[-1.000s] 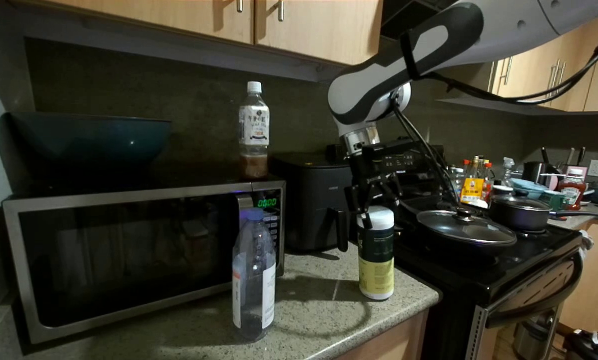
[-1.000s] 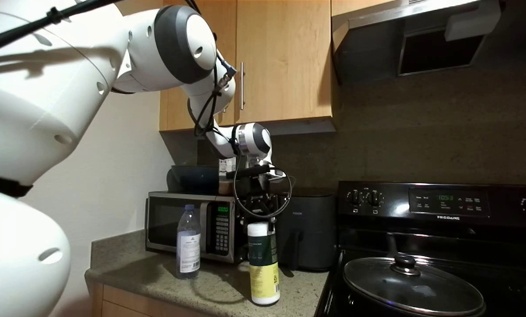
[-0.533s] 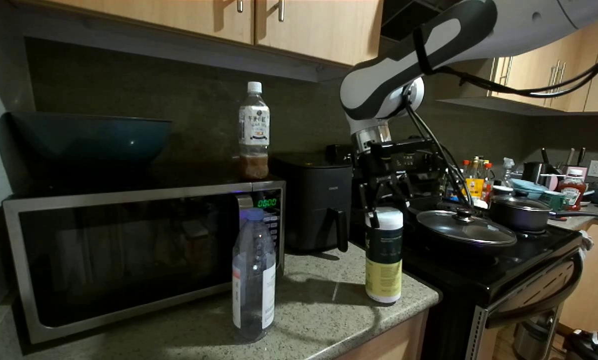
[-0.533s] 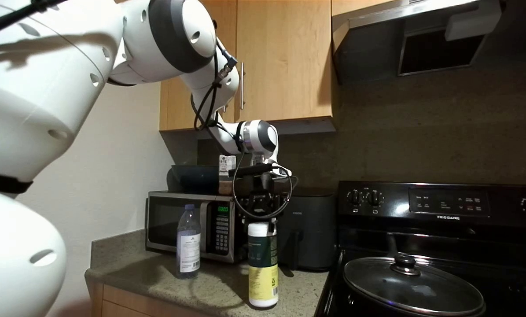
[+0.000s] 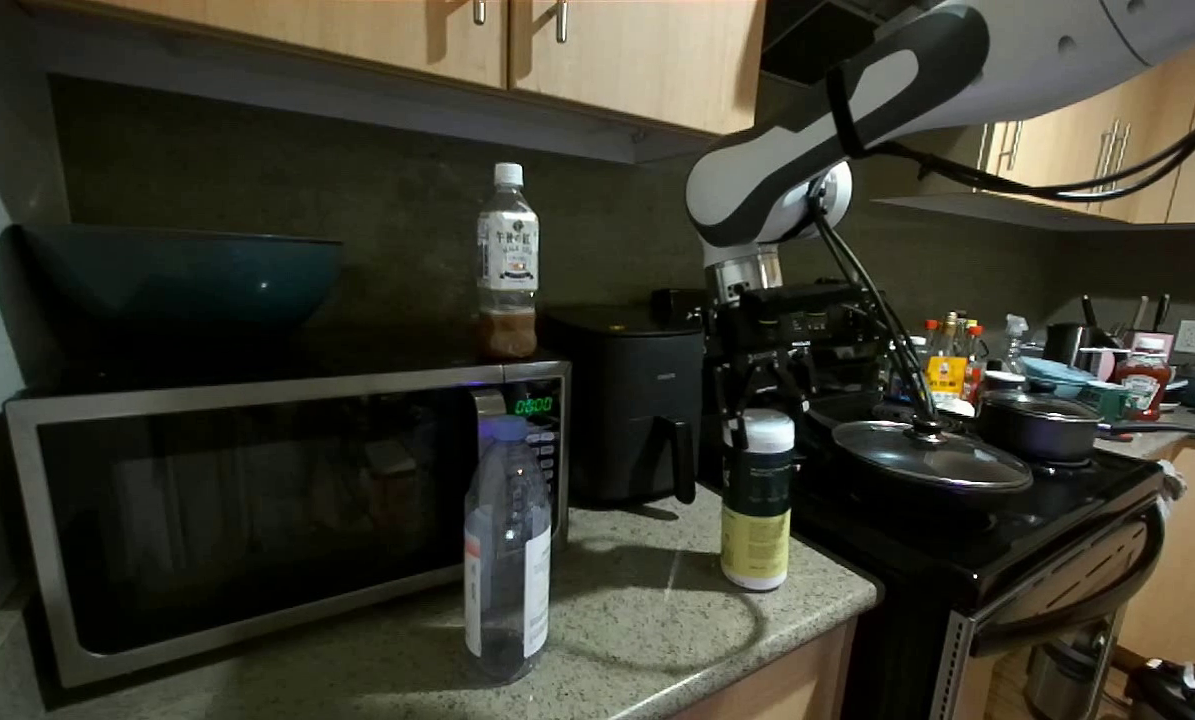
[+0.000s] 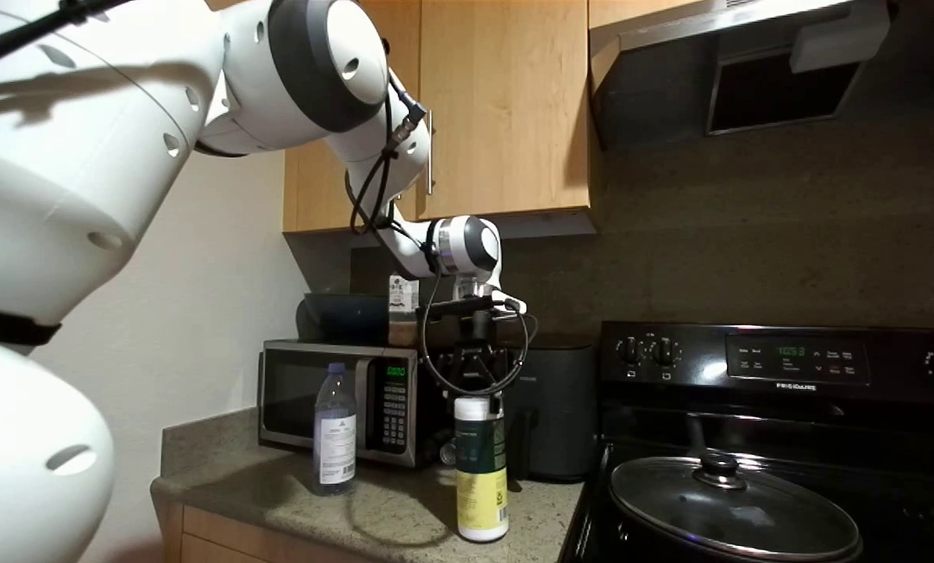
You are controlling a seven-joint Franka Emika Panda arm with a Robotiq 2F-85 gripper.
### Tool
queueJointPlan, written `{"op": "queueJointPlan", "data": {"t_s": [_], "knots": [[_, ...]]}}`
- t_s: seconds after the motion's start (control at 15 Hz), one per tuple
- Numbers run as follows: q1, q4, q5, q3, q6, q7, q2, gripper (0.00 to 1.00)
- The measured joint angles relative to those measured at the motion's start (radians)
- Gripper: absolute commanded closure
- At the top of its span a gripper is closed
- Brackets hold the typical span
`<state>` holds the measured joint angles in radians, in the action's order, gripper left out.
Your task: Move the water bottle to the left and move the yellow container to the right
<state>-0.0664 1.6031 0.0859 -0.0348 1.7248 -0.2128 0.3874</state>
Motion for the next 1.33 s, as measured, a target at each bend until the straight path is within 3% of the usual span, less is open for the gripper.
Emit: {"op": "queueJointPlan", "data": {"t_s": [0.33, 0.93, 1.0, 1.07, 1.33], "knots": [[0.028, -0.001, 0.004, -0.026, 0.088, 0.0, 0.005, 0.36], [0.04, -0.001, -0.002, -0.029, 0.09, 0.002, 0.005, 0.36], [0.04, -0.001, -0.002, -0.029, 0.09, 0.006, 0.005, 0.08], [0.04, -0.001, -0.002, -0.029, 0.088, 0.009, 0.005, 0.01], [0.039, -0.001, 0.0, -0.028, 0.084, 0.011, 0.003, 0.0]]}}
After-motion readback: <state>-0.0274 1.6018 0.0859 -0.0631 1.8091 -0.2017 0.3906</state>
